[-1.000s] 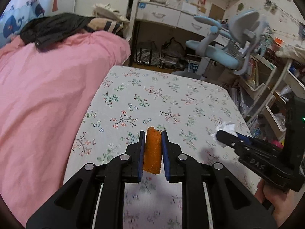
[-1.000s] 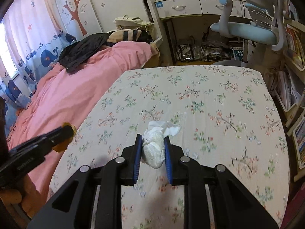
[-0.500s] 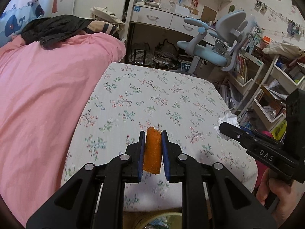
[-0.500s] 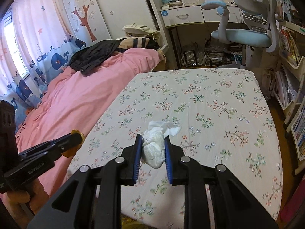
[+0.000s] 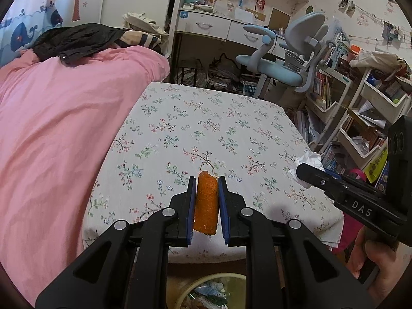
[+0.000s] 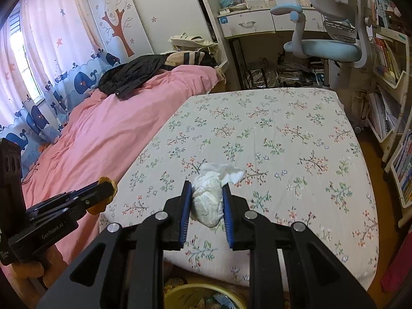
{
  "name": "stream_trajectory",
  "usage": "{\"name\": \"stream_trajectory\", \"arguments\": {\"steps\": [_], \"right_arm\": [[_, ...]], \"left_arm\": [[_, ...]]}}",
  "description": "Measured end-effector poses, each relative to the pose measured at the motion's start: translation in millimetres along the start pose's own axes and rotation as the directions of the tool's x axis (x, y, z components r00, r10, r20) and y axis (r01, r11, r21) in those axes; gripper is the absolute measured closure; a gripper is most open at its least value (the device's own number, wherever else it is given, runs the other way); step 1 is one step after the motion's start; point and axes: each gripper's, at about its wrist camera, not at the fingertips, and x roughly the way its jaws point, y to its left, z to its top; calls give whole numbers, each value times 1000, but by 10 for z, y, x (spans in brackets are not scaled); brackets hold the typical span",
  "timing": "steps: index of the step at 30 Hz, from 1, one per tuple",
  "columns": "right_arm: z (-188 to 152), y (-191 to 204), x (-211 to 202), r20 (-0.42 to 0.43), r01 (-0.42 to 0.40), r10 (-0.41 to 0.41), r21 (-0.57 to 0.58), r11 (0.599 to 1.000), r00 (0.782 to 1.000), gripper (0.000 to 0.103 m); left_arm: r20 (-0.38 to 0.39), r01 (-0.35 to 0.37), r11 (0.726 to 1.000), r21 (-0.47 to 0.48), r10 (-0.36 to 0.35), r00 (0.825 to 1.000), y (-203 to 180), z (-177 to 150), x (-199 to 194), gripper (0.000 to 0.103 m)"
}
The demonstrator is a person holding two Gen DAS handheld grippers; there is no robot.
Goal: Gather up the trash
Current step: 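Carry the orange piece and tissue ball over the yellow bin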
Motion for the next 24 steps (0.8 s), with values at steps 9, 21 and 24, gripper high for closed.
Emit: {"name": "stream_trajectory", "arguments": {"steps": [9, 21, 24], "right_arm": [[-178, 72, -125, -8, -6, 6, -11, 1000, 1000, 79], [-591, 241, -242, -70, -42, 40, -24, 999, 997, 79], [-718, 268, -277, -91, -47, 45, -23, 999, 995, 79]], "left_arm": [[-5, 2, 1000, 6, -2, 1000, -77, -178, -123, 87], [-18, -11, 1000, 20, 12, 1000, -166, -438, -303, 87], [-26, -12, 1000, 21, 13, 1000, -175, -508, -334, 87]]}}
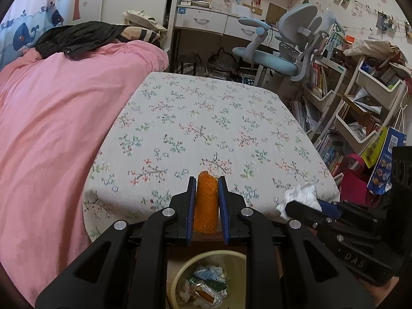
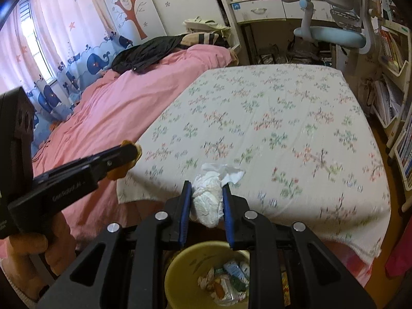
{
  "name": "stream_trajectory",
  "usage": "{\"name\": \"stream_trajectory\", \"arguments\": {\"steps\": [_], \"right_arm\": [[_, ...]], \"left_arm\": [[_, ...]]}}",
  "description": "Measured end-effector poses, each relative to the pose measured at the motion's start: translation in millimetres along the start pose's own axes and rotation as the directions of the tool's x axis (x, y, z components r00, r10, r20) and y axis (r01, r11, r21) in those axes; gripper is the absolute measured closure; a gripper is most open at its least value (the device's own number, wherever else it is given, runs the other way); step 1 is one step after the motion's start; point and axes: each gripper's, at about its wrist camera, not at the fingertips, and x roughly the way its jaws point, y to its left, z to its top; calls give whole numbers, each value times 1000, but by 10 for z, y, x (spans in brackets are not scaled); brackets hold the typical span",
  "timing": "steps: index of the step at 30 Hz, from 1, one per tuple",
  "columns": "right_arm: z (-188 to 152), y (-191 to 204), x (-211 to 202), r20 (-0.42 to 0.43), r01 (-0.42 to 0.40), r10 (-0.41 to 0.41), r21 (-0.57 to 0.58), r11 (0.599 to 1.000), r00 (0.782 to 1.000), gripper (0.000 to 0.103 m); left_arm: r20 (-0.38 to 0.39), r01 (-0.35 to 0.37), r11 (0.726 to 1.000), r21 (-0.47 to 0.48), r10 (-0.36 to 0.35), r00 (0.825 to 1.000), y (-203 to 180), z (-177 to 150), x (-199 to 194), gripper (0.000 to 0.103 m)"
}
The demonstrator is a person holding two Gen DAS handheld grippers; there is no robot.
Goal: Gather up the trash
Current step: 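Carry the orange piece and tissue ball over the yellow bin, then open both grippers over the bin to drop the orange piece and tissue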
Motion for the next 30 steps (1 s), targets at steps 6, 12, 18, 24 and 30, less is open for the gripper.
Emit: {"name": "stream_trajectory", "arguments": {"steps": [6, 12, 18, 24, 30], "right_arm": [[-288, 56, -7, -58, -11, 11, 6, 1000, 998, 79], [-487, 103, -17, -106, -13, 14, 7, 1000, 994, 79], [-689, 144, -17, -157, -12, 13, 4, 1000, 988, 79], [-821, 163, 0, -201, -4, 3, -8, 1000, 980, 78], [-939, 143, 47, -247, 6, -9, -13, 1000, 969, 76]], "left_arm": [[-26, -9, 1000, 5, 9, 1000, -16, -190, -48, 87], [-43, -12, 1000, 8, 12, 999, -24, -355, -116, 87], [-65, -9, 1000, 11, 10, 998, -28, -529, -171, 87], [-82, -13, 999, 34, 16, 997, -99, -684, -231, 87], [-114, -19, 999, 46, 24, 993, -141, -843, -262, 87]]}}
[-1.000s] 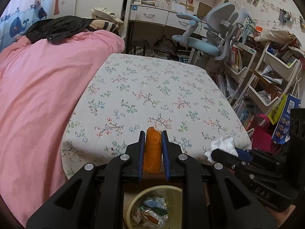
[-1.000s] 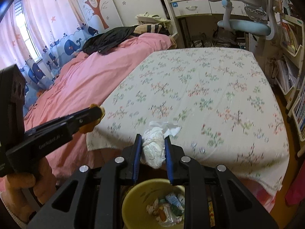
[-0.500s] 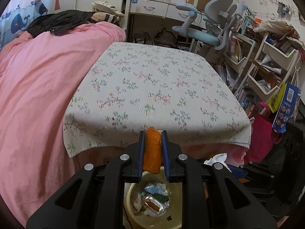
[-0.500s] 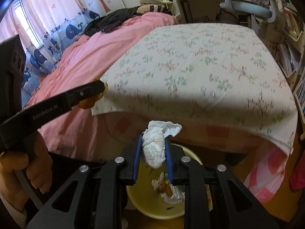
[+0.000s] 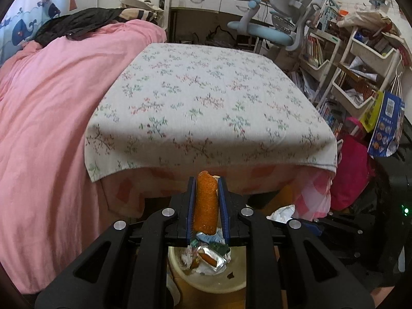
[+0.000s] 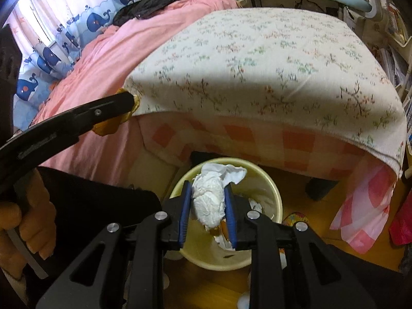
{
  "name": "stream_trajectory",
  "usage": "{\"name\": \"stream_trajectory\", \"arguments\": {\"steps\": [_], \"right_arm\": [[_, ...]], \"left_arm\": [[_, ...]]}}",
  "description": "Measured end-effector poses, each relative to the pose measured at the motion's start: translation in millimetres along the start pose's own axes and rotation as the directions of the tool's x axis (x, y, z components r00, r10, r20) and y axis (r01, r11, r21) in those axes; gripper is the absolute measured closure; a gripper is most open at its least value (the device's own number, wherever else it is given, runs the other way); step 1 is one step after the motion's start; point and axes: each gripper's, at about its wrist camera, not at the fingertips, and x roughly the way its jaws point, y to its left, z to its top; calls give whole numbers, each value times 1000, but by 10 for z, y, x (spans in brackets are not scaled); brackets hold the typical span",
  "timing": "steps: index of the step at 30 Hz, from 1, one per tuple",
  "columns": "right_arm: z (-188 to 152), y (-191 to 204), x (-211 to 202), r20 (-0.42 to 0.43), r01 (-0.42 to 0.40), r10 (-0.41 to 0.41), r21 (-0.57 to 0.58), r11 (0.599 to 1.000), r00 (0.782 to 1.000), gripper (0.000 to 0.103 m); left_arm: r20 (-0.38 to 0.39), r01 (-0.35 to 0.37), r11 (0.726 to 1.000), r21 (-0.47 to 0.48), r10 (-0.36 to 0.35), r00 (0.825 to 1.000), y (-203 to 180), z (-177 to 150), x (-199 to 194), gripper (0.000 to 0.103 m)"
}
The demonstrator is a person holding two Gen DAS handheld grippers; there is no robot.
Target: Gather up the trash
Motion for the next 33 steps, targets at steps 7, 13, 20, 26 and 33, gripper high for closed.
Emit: {"name": "stream_trajectory", "arguments": {"steps": [7, 13, 20, 26, 33], "right_arm": [[-137, -4, 88, -65, 23, -24, -11, 1000, 998, 69], [-200, -78, 108, -99, 63, -62, 3, 998, 993, 55], [-207, -132, 27, -76, 100, -98, 26, 995, 992, 43], [-190, -152, 14, -61, 128, -126, 41, 991, 990, 35], [-148, -199, -60, -20, 167, -166, 63, 984, 986, 26]], "left_arm": [[-61, -11, 1000, 7, 12, 998, -42, -187, 26, 87], [-123, -17, 1000, -3, 16, 992, -26, -313, 81, 83], [-93, -56, 998, -17, 54, 994, -8, -316, 11, 44], [-62, -101, 995, -14, 100, 993, 2, -289, -26, 28], [-8, -140, 990, -5, 140, 990, -8, -252, -96, 19]]}}
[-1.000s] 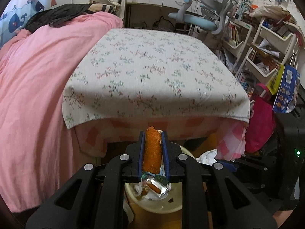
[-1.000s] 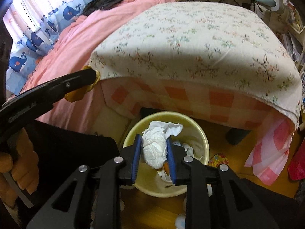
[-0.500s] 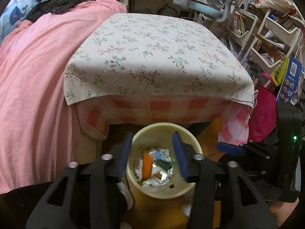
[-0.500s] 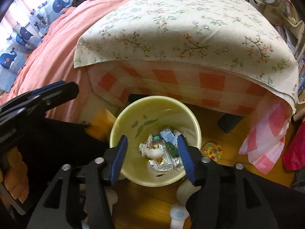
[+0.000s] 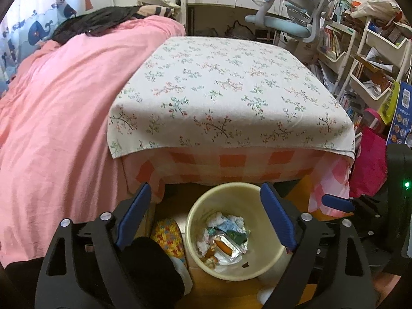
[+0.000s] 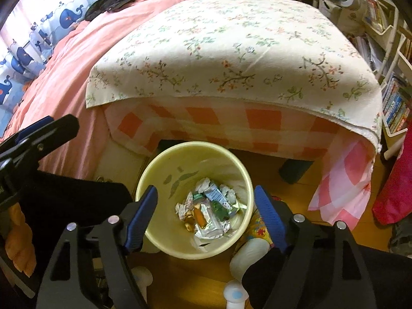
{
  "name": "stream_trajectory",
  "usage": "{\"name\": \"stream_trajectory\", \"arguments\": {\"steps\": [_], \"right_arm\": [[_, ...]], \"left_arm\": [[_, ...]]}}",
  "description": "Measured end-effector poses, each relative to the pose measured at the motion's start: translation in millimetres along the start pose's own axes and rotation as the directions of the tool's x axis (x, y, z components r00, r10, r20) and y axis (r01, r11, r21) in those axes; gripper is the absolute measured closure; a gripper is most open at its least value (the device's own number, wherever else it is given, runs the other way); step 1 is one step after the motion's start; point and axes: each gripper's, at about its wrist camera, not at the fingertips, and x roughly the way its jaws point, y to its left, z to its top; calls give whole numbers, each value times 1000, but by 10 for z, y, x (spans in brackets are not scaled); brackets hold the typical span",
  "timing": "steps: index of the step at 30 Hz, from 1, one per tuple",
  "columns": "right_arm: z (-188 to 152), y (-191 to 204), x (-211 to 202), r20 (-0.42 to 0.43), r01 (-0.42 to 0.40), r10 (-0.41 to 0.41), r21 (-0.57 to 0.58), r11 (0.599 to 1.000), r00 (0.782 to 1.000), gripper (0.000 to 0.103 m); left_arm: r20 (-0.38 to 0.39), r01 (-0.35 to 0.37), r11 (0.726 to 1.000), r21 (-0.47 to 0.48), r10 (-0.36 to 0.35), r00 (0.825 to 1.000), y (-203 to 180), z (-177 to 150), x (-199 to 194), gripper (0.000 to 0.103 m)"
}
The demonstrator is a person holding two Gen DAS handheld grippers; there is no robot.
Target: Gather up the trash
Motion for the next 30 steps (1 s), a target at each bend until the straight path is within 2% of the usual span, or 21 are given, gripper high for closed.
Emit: {"name": "stream_trajectory", "arguments": {"steps": [5, 9, 12, 18, 25, 28, 30], "right_arm": [[81, -70, -152, 82, 35, -37, 25, 999, 996, 23], [236, -101, -362, 188, 80, -86, 37, 996, 978, 15], [436, -116, -567, 280, 110, -119, 48, 993, 953, 11], [1011, -77, -922, 431, 186, -169, 4, 983, 887, 8], [1467, -139, -979, 514, 229, -195, -2, 974, 836, 8], [1560, -189, -886, 528, 227, -202, 17, 974, 825, 8], [1599, -225, -821, 521, 220, -203, 29, 975, 829, 8]], "left_arm": [[54, -29, 1000, 0, 29, 998, -14, 70, -98, 14], [127, -39, 999, -7, 40, 991, 7, 244, -240, 11], [205, -60, 998, 0, 58, 977, 7, 424, -381, 8], [293, -74, 997, 7, 69, 954, 14, 850, -511, 8], [347, -77, 996, -35, 84, 934, 93, 1433, -428, 7], [351, -92, 995, -47, 103, 931, 115, 1637, -321, 7], [347, -96, 994, -56, 110, 931, 125, 1754, -245, 7]]}}
